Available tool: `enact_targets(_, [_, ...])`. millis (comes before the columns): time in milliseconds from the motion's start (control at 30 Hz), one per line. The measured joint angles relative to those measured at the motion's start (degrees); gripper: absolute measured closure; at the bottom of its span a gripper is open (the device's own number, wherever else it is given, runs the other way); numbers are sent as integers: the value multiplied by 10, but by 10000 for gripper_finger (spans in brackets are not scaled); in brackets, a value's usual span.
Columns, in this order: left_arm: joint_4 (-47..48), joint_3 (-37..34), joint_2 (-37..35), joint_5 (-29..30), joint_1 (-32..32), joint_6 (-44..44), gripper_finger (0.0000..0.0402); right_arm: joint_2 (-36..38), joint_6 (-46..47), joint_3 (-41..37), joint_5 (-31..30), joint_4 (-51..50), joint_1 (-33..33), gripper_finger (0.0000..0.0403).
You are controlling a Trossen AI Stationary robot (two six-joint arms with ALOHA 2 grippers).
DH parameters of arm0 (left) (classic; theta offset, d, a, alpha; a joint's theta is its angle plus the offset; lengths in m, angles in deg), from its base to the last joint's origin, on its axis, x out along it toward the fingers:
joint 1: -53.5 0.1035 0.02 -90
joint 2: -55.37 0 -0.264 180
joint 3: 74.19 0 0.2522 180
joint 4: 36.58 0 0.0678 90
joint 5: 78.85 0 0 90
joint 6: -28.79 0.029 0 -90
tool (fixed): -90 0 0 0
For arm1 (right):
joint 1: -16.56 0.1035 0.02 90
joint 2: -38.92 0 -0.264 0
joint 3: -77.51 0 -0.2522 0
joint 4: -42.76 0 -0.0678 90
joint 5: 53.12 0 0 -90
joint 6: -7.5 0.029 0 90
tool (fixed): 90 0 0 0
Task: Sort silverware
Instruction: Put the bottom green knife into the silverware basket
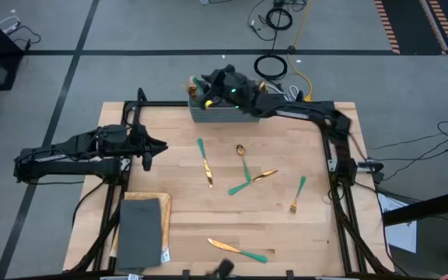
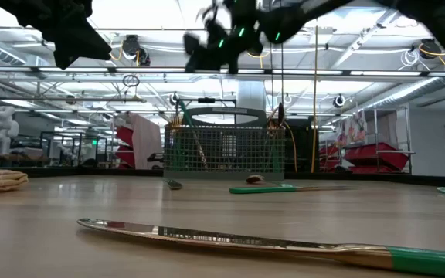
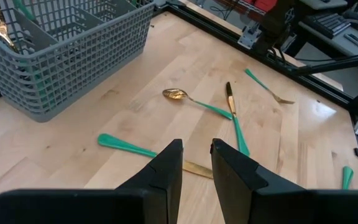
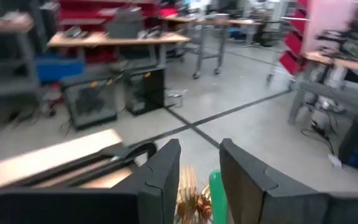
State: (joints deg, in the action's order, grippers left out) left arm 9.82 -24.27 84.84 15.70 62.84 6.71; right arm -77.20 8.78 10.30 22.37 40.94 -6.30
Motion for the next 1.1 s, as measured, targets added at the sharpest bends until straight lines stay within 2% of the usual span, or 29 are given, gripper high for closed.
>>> enact_targets(100, [0,0,0,-12,0,0,311,82,-54,0,39,-127,23,300])
enact_targets(233, [9,0,0,-29,0,0,311,190,-54,1,75,-384,79,299])
enact_targets(367, [12,0,0,-30,0,0,311,243,51,1,76,-604,163,299])
enact_targets(467, [11,0,0,-30,0,0,311,241,151,1,80,-694,248,299])
enact_targets(600, [11,0,0,-30,0,4,311,193,250,0,87,-699,361,299])
enact_targets(767, [11,0,0,-29,0,1,311,116,370,0,95,-662,453,287])
enact_targets(933, [11,0,0,-29,0,1,311,47,457,0,117,-619,518,239])
enact_targets(1100, [13,0,0,-36,0,0,311,-3,526,0,121,-603,546,199])
